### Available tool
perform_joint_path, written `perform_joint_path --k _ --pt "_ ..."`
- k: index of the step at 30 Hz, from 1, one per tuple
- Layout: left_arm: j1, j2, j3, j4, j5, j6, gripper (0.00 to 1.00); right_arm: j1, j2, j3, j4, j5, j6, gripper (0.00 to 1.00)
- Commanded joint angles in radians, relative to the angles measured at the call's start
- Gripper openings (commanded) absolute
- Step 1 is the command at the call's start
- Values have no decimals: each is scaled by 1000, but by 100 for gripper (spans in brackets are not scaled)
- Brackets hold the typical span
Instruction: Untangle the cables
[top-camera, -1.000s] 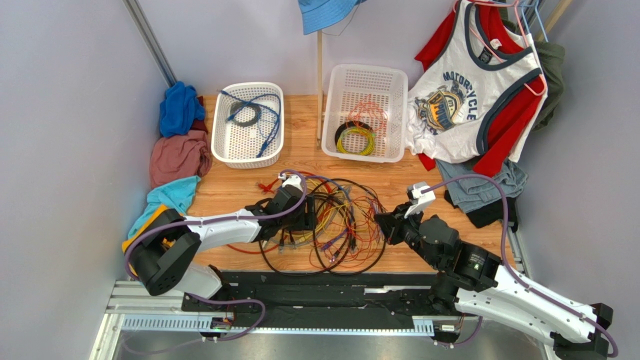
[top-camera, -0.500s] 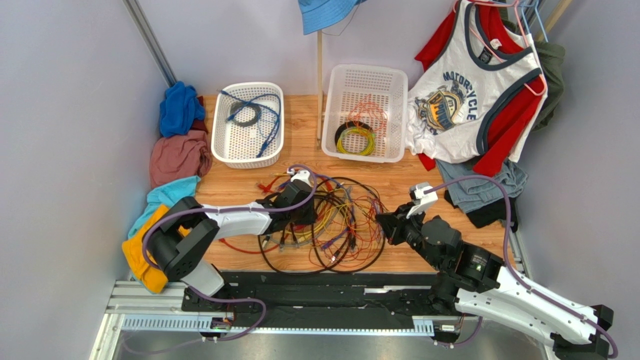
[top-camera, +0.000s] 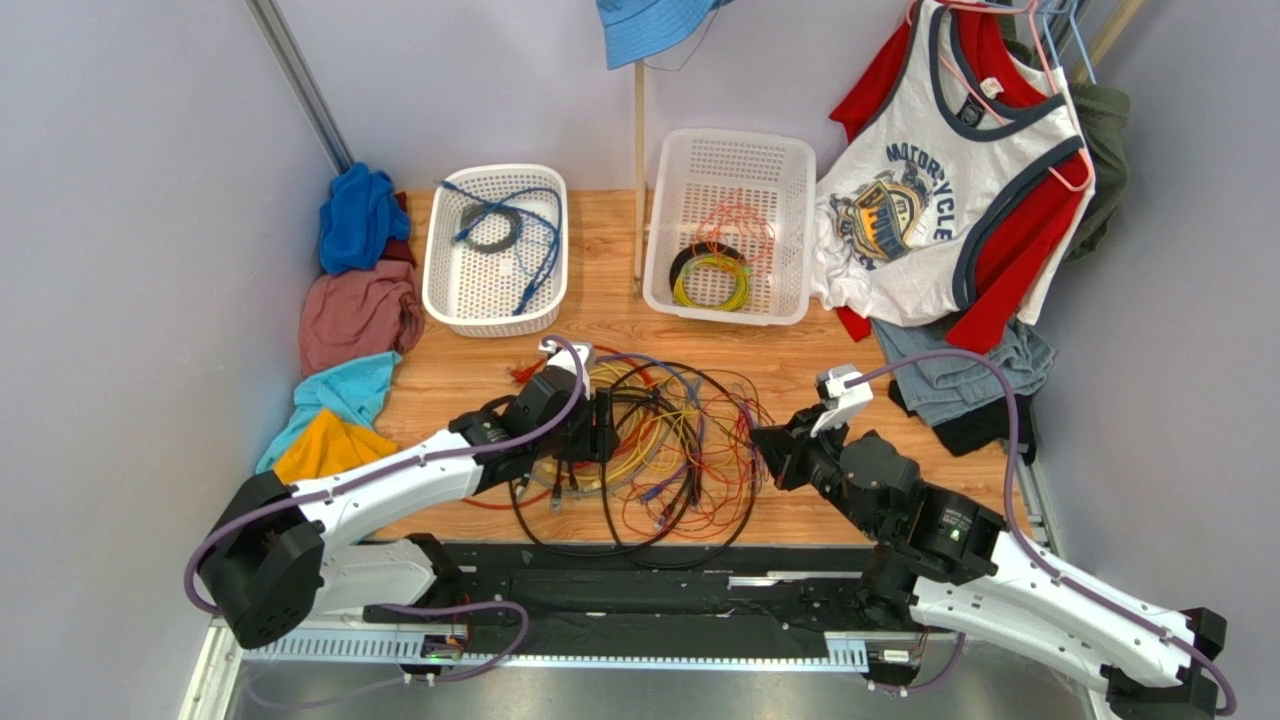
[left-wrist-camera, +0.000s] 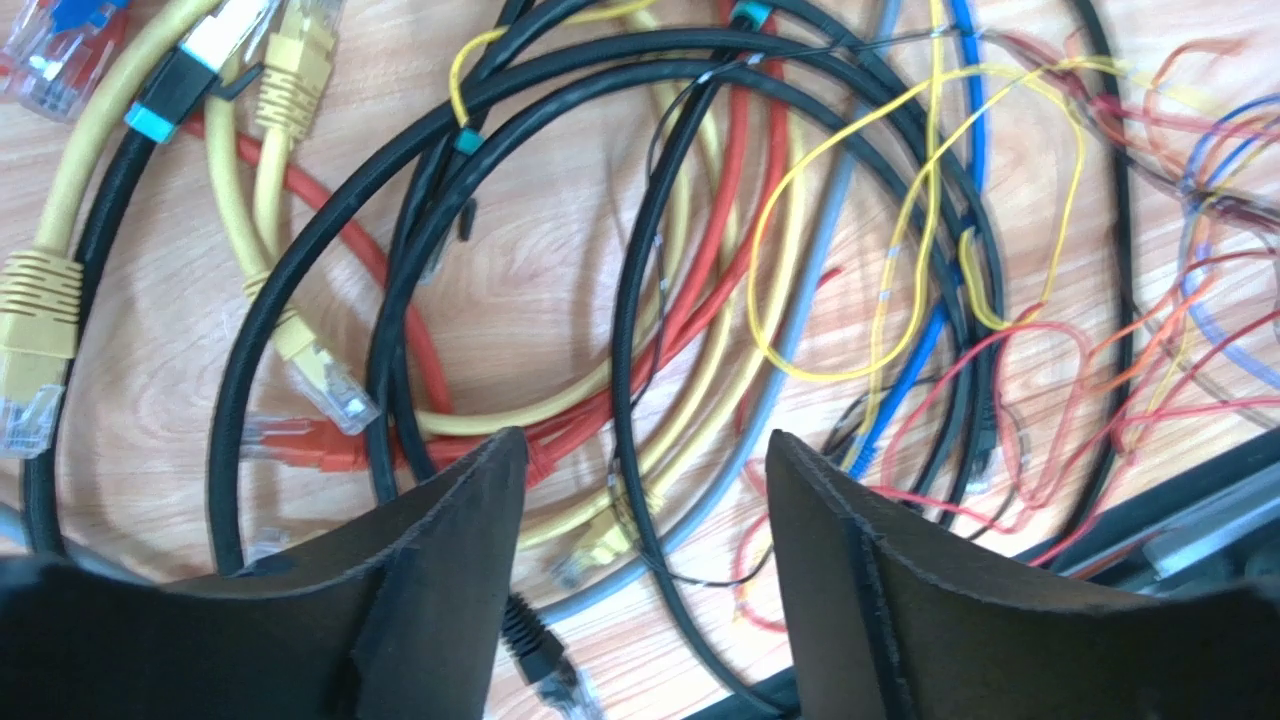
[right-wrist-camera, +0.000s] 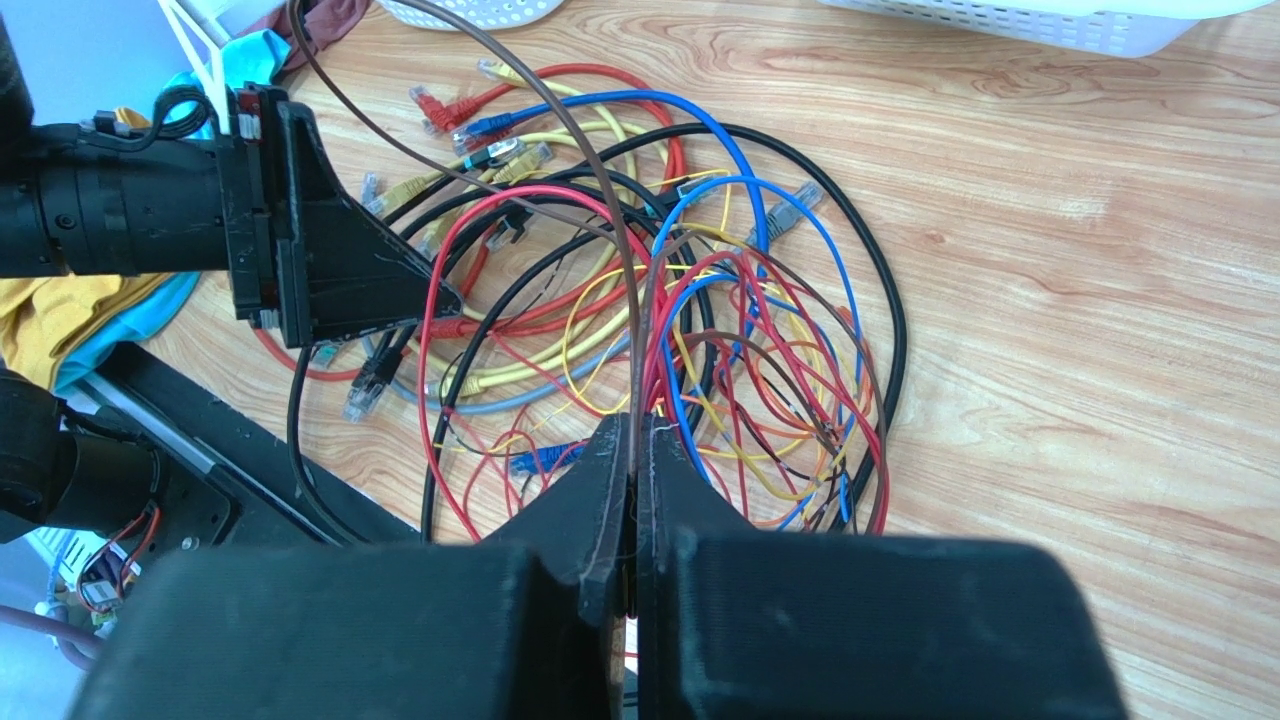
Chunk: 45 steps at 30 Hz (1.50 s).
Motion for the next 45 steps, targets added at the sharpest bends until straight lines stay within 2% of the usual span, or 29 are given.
perform_joint_path --k 1,3,6,10,13,18,22,26,30,39,41,44,45 --pt "-1 22 -3 -33 6 39 71 -2 -6 0 42 -9 18 0" --pt "-1 62 -7 -16 17 31 71 -3 -8 0 39 -11 20 0" --pt "-2 111 -10 -12 -65 16 68 -5 -15 3 30 -8 18 0" --pt "-2 164 37 -105 -158 31 54 -3 -22 2 21 -15 22 0" --pt "-2 159 48 -136 -182 36 49 -2 -25 -7 22 -14 26 0" --pt "-2 183 60 -145 -184 40 51 -3 -26 -27 37 -19 32 0" --pt "-2 249 86 -139 -161 28 61 -3 -26 -30 37 -23 34 0" --pt "-6 246 79 -61 -93 25 63 -3 -32 -32 33 -20 34 0" --pt "-19 306 123 -29 -31 33 63 -3 -34 -35 31 -19 32 0" --pt "-122 429 177 16 -15 27 67 -1 -38 -41 24 -15 38 0" --pt "-125 463 180 22 -14 27 61 -3 -38 -41 24 -14 38 0" --pt "-125 506 177 27 -15 27 37 -3 -38 -43 24 -14 37 0" --pt "-125 519 171 31 -14 22 24 -2 -40 -43 21 -14 37 0"
